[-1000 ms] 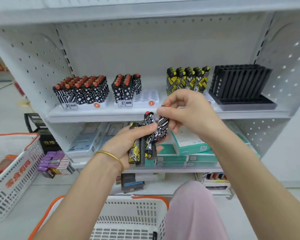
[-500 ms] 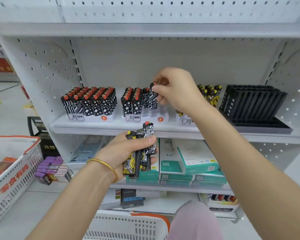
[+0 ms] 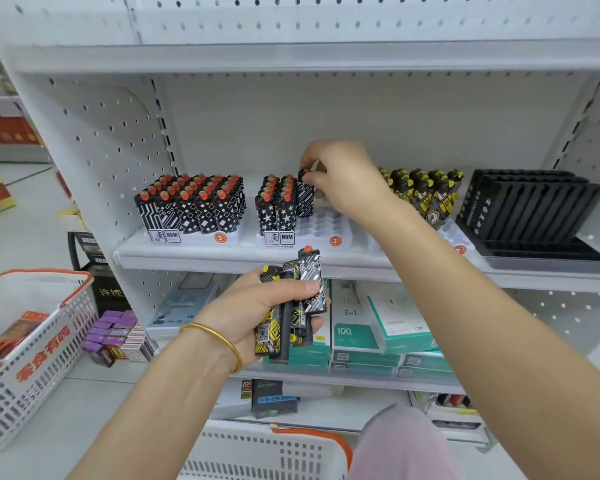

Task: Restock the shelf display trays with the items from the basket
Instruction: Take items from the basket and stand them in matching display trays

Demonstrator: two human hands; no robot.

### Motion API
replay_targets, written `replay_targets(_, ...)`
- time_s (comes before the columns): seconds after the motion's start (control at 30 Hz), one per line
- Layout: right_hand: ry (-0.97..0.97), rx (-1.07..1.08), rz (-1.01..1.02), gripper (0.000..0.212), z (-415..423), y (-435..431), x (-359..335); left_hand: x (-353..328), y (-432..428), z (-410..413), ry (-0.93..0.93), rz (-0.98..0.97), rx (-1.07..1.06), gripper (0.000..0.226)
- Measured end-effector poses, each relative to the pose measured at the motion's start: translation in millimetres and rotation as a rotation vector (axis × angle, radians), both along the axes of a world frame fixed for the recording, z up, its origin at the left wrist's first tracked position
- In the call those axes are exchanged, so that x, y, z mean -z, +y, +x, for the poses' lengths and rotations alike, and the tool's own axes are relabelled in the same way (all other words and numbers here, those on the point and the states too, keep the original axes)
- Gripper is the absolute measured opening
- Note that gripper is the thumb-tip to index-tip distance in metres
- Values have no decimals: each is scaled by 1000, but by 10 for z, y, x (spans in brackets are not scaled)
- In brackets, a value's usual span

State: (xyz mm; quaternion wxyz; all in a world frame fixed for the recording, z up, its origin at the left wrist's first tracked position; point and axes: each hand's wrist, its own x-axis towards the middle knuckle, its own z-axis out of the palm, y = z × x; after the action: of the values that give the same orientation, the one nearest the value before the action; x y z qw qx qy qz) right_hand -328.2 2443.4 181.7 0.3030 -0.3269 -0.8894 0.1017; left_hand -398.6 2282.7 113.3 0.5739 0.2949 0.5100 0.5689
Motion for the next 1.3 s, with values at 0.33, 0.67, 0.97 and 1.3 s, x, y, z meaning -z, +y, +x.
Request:
replay_targets(0.33, -247, 135, 192, 17, -87, 16, 75, -15, -19, 25, -22, -7, -29, 36)
replay_targets(0.67, -191, -86, -223, 17, 494, -541, -78, -14, -14, 73, 13, 34, -150, 31)
replay_targets(0.97, -163, -231, -400, 6, 551, -513, -160, -28, 29, 111, -37, 62, -174, 17)
replay_targets(1.3, 27, -20, 15, 17, 99, -150, -55, -41, -33, 111, -223, 66, -94, 18)
